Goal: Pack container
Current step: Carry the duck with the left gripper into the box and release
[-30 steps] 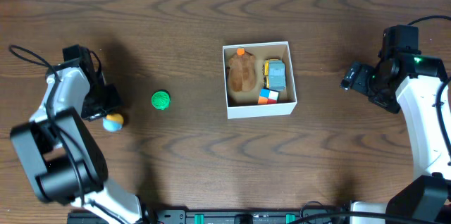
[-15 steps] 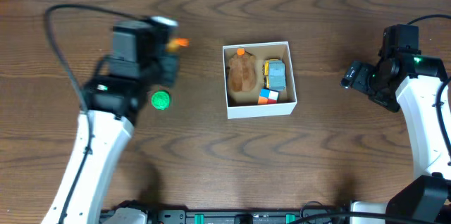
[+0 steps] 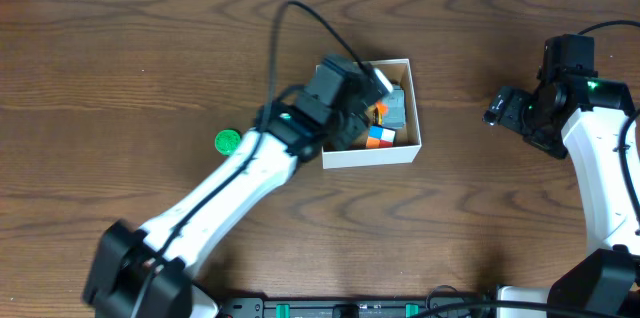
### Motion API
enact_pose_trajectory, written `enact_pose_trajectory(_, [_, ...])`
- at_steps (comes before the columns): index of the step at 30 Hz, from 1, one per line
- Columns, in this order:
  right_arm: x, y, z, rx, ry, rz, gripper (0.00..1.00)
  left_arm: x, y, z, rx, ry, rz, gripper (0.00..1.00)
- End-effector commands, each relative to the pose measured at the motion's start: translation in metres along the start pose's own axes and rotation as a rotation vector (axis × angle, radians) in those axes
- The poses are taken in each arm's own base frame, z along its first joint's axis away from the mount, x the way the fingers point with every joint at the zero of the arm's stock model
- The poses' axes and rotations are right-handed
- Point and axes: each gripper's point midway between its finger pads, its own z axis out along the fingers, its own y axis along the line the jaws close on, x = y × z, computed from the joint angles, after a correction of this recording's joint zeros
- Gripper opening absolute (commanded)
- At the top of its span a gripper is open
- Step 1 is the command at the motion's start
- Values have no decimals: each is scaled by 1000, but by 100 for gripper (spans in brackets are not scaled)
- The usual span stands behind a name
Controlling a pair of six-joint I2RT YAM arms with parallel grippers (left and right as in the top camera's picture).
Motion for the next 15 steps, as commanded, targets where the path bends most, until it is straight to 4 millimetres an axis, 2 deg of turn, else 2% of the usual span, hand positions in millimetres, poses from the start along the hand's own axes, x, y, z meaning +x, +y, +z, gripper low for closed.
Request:
enact_pose_trajectory(1, [0, -2, 1, 11, -2, -15, 99, -2, -16, 13, 29, 14, 49, 6])
enact_pose_trajectory(7, [0, -2, 1, 11, -2, -15, 99, 10, -30, 33, 59, 67, 65, 7])
enact_pose_trajectory(9, [0, -2, 1, 11, -2, -15, 99, 11, -30, 33, 58, 68, 65, 28])
enact_pose_trajectory(15, [0, -2, 1, 11, -1, -15, 99, 10, -28, 33, 56, 64, 64, 58])
